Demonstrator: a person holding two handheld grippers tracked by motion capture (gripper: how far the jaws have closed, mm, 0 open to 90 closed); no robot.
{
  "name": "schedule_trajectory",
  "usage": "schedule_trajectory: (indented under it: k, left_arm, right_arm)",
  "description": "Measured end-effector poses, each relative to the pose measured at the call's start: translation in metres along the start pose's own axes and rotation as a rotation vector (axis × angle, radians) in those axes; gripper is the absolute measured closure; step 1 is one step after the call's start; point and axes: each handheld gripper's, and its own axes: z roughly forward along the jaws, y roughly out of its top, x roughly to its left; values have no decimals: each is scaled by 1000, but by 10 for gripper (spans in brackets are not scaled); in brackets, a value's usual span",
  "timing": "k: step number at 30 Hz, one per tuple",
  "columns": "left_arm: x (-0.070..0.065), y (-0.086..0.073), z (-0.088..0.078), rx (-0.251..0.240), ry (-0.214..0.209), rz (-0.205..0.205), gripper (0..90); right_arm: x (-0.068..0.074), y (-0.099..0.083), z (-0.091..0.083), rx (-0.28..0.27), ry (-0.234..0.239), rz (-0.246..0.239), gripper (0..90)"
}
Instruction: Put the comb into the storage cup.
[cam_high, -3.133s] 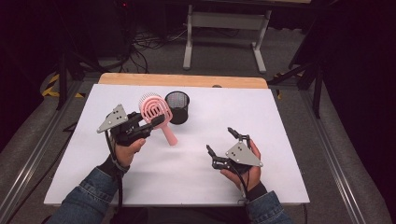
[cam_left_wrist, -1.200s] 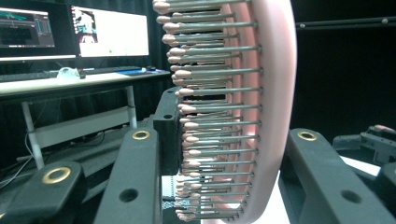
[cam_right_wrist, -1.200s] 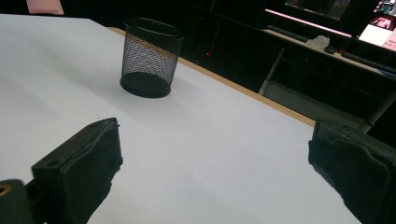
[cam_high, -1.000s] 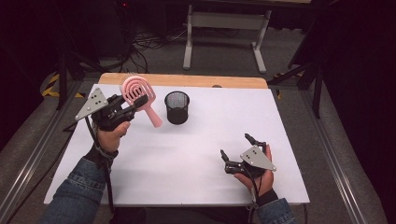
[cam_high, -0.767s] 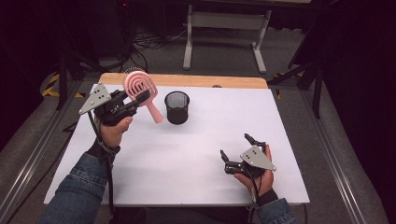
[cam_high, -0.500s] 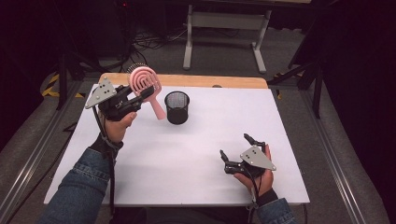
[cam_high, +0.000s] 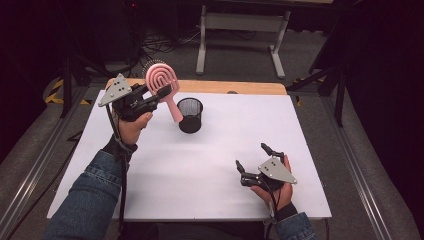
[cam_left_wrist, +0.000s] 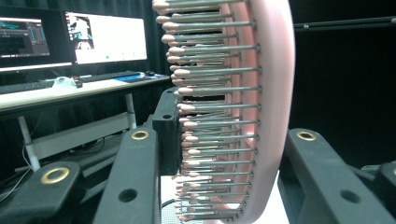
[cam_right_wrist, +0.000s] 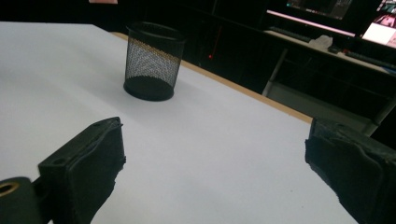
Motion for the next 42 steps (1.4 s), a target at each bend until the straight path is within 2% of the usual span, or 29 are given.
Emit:
schedule_trajectory:
  k: [5, 11, 13, 18, 23, 27, 30, 34, 42]
  left_arm:
    - [3, 3, 10, 1, -6, -11, 624]
    - [4, 7, 26, 1, -15, 3, 625]
    - [6, 8, 32, 1, -21, 2, 624]
    - [8, 7, 51, 19, -17, 2, 624]
    - [10, 3, 65, 29, -17, -8, 624]
    - [12, 2, 73, 39, -4, -2, 624]
    - [10, 0, 79, 48, 8, -3, 624]
    - [9, -4, 83, 64, 32, -10, 624]
    - [10, -13, 89, 95, 49, -7, 624]
  right_arm:
    - [-1, -1, 1, 4, 10, 13, 52]
    - [-2, 1, -1, -37, 22, 28, 56]
    - [-3, 0, -1, -36, 24, 29, 55]
    - [-8, -1, -2, -36, 32, 67, 57]
    - [-10, -3, -1, -30, 44, 68, 58]
    - [-11, -6, 2, -28, 98, 107, 57]
    - [-9, -6, 0, -27, 106, 90, 58]
    - [-8, -3, -4, -45, 88, 75, 60]
    - [-2, -2, -3, -39, 101, 52, 61]
